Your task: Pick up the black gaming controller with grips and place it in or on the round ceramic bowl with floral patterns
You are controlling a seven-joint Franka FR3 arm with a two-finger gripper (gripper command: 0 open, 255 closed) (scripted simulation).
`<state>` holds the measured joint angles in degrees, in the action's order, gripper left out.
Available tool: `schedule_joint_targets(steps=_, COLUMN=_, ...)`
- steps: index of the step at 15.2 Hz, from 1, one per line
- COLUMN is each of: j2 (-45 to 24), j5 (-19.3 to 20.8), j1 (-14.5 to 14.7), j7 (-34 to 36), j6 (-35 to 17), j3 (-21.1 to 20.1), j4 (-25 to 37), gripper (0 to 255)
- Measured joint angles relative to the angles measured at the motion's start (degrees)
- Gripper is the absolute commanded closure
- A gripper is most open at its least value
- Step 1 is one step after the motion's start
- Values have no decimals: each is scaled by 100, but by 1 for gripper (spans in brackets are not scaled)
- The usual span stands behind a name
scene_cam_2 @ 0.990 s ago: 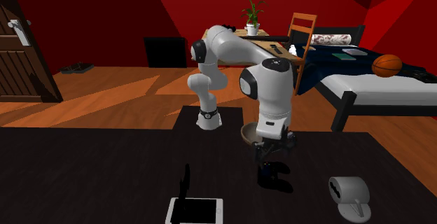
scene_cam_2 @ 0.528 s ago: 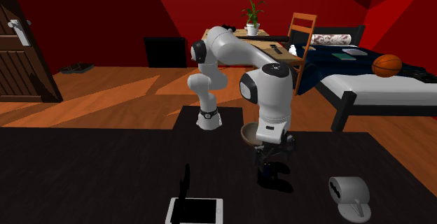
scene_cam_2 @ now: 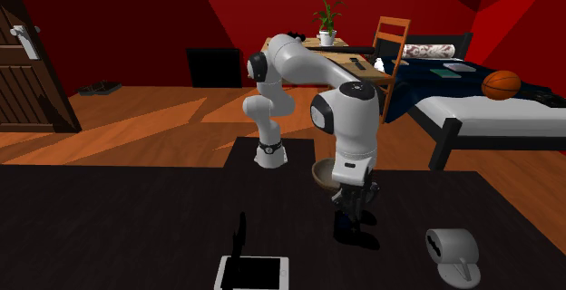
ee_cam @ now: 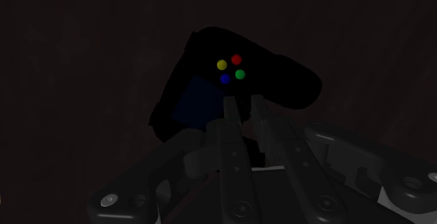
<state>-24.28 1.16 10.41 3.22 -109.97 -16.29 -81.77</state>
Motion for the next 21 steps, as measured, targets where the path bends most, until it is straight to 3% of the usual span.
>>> schedule_joint_targets(steps=7, j2=13, j5=-1, j1=7, j7=11, j6=154, j3=-3, j4=131, gripper=255)
schedule_joint_targets(steps=21, j2=-119, j5=41, j1=102, j7=82, j6=1273, j3=-17, j4=1387, gripper=255)
